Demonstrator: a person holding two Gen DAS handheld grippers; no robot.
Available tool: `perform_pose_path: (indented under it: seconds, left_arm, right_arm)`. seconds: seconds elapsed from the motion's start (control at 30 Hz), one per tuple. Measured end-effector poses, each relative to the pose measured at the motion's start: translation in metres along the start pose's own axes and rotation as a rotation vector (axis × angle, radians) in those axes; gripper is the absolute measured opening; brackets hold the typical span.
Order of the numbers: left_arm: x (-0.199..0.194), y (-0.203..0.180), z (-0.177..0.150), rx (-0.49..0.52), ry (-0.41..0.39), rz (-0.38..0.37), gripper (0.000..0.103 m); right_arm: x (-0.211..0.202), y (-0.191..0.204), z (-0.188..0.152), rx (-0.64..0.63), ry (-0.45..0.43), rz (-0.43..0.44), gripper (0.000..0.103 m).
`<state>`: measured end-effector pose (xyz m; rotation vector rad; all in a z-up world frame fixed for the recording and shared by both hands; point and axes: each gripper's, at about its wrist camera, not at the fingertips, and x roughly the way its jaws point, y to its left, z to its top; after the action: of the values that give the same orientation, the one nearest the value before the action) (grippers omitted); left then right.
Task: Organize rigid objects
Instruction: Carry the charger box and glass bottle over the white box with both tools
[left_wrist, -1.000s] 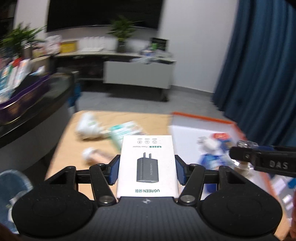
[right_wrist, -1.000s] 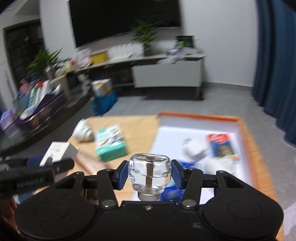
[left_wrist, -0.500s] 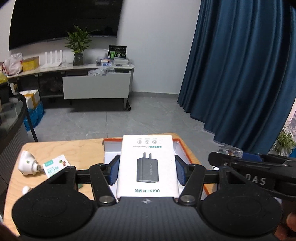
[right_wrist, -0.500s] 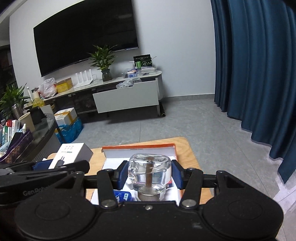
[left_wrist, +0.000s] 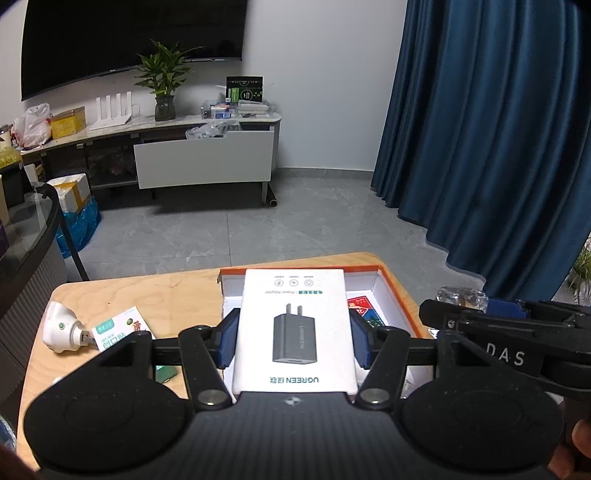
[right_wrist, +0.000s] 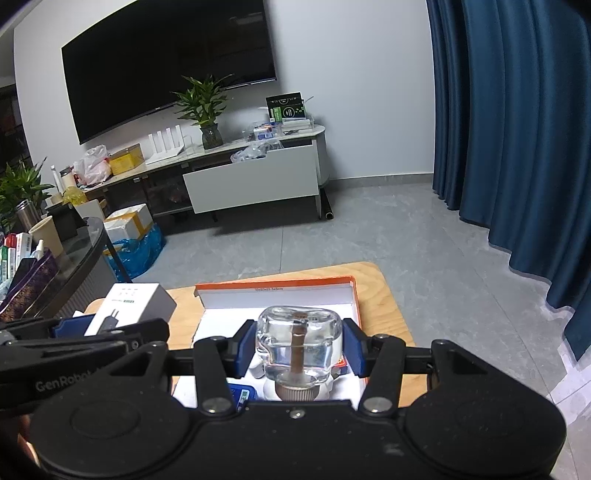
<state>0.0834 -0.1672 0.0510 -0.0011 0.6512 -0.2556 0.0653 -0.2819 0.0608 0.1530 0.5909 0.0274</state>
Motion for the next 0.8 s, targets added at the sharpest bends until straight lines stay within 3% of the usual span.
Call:
perform_pose_path:
  seconds: [0.8]
  left_arm:
    - [0.023, 0.003, 0.001, -0.009, 0.035, -0.017, 0.06]
  right_arm:
    - [0.03, 0.004, 0.003, -0.013, 0.042, -0.013, 0.06]
